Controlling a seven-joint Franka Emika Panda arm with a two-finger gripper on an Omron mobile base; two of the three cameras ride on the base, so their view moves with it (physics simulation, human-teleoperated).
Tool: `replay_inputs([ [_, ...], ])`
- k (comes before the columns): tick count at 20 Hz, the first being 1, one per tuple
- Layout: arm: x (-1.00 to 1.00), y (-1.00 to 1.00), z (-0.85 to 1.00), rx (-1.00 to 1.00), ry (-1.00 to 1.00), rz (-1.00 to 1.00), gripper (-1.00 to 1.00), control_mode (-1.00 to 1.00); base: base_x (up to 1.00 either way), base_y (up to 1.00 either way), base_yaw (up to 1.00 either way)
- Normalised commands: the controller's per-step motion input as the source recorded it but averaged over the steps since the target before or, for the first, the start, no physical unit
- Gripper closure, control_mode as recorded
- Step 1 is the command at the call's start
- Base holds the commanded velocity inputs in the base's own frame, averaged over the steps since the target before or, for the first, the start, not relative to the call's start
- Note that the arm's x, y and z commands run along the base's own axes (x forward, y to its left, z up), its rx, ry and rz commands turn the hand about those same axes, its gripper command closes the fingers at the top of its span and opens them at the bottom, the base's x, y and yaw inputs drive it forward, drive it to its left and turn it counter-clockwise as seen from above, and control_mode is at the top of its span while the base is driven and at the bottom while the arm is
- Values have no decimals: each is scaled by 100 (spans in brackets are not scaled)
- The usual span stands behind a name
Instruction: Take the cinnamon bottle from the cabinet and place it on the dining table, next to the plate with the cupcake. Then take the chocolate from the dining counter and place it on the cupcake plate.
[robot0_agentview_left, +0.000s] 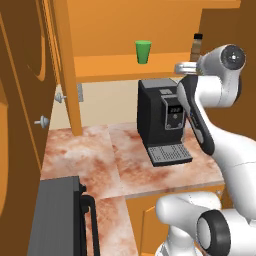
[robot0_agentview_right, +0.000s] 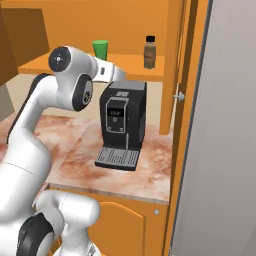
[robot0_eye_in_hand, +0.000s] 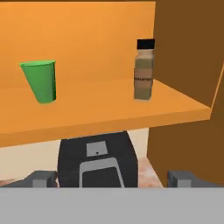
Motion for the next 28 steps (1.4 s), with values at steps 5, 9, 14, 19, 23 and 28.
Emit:
replay_inputs([
  [5,34,-21,4,-15,3,0,-100,-100,0,0,0],
  [9,12,-4,-2,-26,-18,-1,-100,-100,0,0,0],
  [14,20,-32,-2,-3,3,-8,-100,-100,0,0,0],
  [19,27,-39,0,7,10,-7,-100,-100,0,0,0],
  [23,32,-13,0,11,2,-12,-100,-100,0,0,0],
  [28,33,0,-19,7,-7,-9,-100,-100,0,0,0],
])
